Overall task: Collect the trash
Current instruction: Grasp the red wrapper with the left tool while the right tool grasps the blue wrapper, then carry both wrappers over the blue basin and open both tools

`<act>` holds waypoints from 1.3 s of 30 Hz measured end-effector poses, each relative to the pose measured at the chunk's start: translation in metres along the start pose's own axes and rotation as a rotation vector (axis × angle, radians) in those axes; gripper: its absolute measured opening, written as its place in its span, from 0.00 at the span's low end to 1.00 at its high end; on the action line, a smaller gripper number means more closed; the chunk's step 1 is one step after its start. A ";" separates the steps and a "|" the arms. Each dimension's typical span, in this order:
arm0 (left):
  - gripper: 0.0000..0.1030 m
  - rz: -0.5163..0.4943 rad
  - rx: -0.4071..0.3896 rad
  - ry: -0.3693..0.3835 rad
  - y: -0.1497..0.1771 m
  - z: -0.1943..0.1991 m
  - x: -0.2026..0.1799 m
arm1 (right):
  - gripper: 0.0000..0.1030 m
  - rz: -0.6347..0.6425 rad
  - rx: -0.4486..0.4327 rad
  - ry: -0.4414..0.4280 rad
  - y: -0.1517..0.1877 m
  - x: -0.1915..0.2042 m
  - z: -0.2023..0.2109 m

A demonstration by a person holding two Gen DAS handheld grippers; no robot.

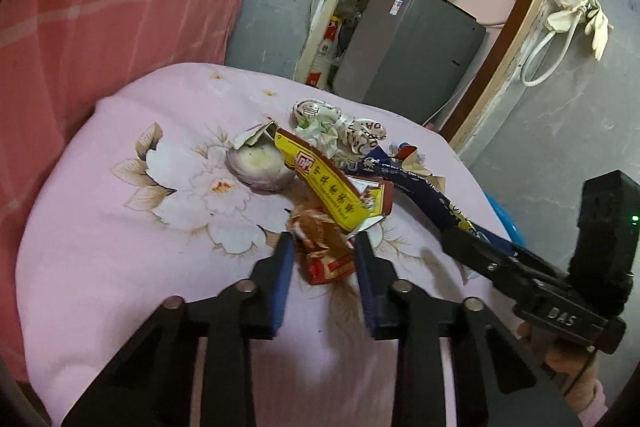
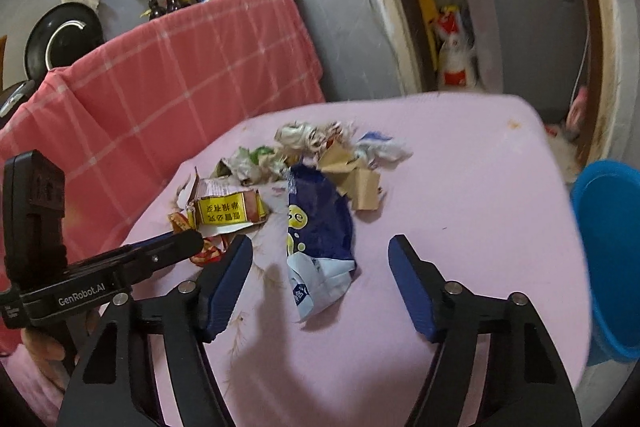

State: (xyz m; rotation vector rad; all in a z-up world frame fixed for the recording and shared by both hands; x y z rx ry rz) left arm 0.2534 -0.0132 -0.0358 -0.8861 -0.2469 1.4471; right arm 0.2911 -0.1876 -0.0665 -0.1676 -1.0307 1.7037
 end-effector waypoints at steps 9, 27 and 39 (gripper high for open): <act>0.13 -0.004 -0.018 -0.005 0.005 0.007 -0.005 | 0.25 0.009 0.016 0.011 0.000 0.000 -0.001; 0.11 0.030 -0.029 0.010 0.044 0.052 -0.017 | 0.12 -0.053 -0.042 -0.078 0.027 0.019 0.041; 0.11 -0.084 -0.129 0.053 0.032 0.050 -0.075 | 0.12 -0.018 -0.228 0.043 0.027 0.013 0.103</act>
Point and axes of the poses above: each gripper's, at about its wrist camera, not at the fingertips, and z roughly against the way its jaws point, x to its left, y to its underside, the point moved 5 cm from there along -z, roughly the way its jaws point, and after that the axes turned 3 degrees about x, right-handed, at the moved point
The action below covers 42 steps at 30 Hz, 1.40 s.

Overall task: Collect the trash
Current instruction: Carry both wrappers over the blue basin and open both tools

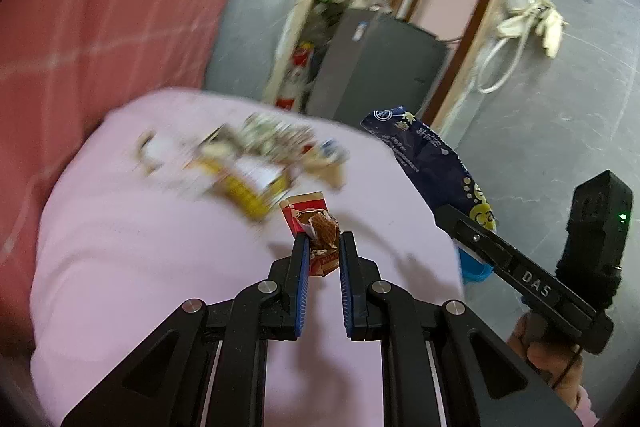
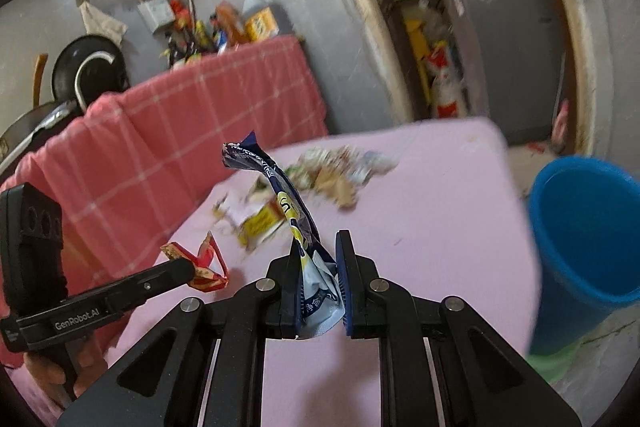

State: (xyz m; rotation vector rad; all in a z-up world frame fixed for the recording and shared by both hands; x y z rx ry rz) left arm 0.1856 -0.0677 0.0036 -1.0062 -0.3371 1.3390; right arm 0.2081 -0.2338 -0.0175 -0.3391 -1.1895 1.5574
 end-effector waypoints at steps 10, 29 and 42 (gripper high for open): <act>0.11 -0.198 -0.240 0.180 -0.057 -0.036 -0.104 | 0.12 0.037 -0.270 0.249 -0.056 -0.058 0.089; 0.12 -0.287 -0.064 0.313 -0.070 -0.192 -0.242 | 0.13 -0.170 -0.266 0.512 -0.044 -0.221 0.118; 0.22 -0.233 0.203 0.234 -0.042 -0.279 -0.236 | 0.32 -0.340 -0.117 0.461 -0.012 -0.272 0.074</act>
Point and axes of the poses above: each gripper's, at about its wrist camera, not at the fingertips, and z roughly against the way its jaws point, x to its left, y to its underside, the point moved 5 cm from there along -z, roughly the way its jaws point, and after that the axes turned 3 degrees about x, right-handed, at the moved point
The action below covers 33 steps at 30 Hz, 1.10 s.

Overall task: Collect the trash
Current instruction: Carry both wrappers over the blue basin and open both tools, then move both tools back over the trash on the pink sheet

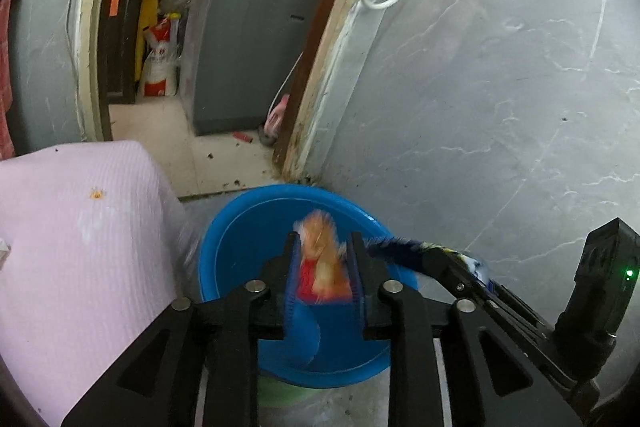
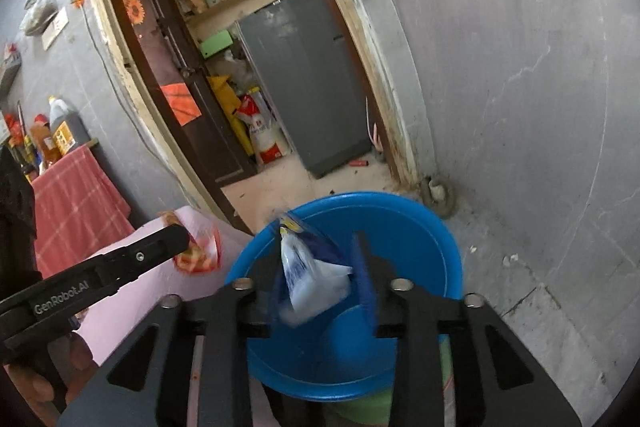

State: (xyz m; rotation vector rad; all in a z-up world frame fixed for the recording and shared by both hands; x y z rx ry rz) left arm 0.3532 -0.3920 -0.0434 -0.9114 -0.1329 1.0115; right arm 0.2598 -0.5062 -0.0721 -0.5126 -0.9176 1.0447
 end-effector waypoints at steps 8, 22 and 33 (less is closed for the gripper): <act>0.34 0.013 -0.047 -0.031 0.001 0.029 0.011 | 0.42 0.003 -0.044 -0.015 -0.012 0.004 0.011; 0.95 0.010 -0.344 -0.193 -0.006 0.149 0.043 | 1.00 0.182 -0.319 -0.034 -0.043 0.079 0.096; 0.98 -0.014 -0.434 -0.314 0.026 0.236 0.080 | 1.00 0.317 -0.449 -0.066 -0.027 0.157 0.130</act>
Point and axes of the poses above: each gripper's, at about its wrist camera, not at the fingertips, and z roughly against the way its jaws point, x to its left, y to its underside, the point moved 5 cm from there along -z, roughly the way its jaws point, and after that the axes turned 3 degrees about x, right-handed, at the moved point
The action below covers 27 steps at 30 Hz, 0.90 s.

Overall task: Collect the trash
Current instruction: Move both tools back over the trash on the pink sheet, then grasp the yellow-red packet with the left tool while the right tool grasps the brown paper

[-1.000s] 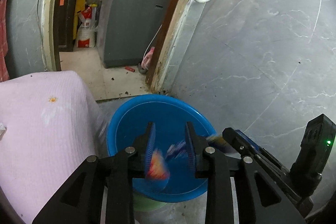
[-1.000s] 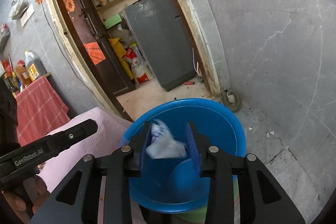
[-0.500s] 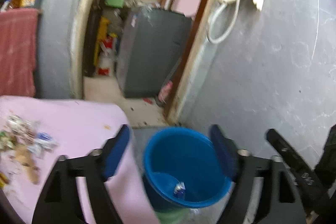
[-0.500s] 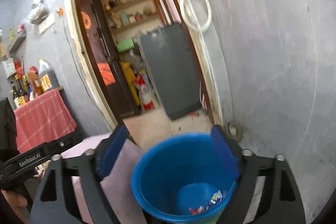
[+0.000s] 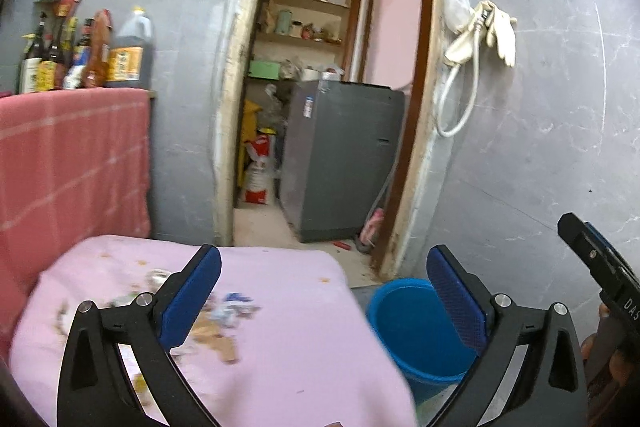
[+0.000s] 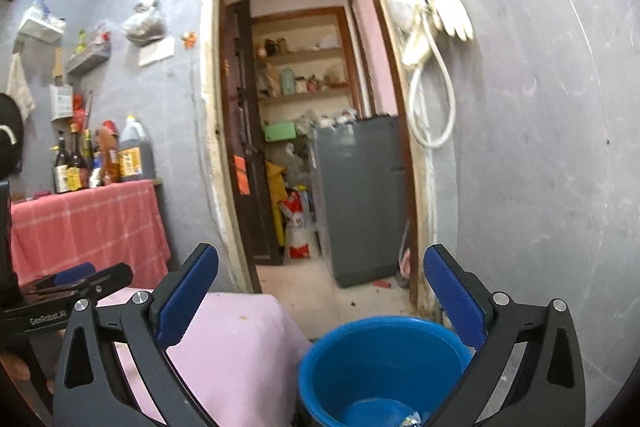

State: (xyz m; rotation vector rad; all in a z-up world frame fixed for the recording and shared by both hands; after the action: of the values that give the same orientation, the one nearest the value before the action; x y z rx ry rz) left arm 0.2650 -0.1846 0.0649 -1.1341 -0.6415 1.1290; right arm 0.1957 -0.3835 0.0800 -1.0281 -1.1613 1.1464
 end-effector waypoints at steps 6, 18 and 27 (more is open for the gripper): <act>0.98 -0.006 -0.040 -0.085 -0.002 0.040 0.039 | 1.00 0.032 -0.022 -0.053 0.000 0.044 0.000; 0.98 0.029 -0.032 -0.246 0.027 0.082 0.129 | 1.00 0.081 0.010 -0.190 0.029 0.127 -0.011; 0.98 0.109 0.095 -0.233 0.068 0.072 0.166 | 1.00 0.149 0.150 -0.244 0.069 0.156 -0.038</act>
State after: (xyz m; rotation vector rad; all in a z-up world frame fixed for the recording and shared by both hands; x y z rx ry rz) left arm 0.2354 -0.0028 0.0045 -0.9739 -0.7042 1.3839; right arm 0.2303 -0.2203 0.0282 -0.8889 -1.1823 1.4865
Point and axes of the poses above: each gripper's, at about its wrist camera, not at the fingertips, and z roughly against the way its jaws point, x to its left, y to its underside, the point moved 5 cm from there along -z, roughly the way its jaws point, and after that the axes turned 3 degrees about x, right-handed, at the moved point
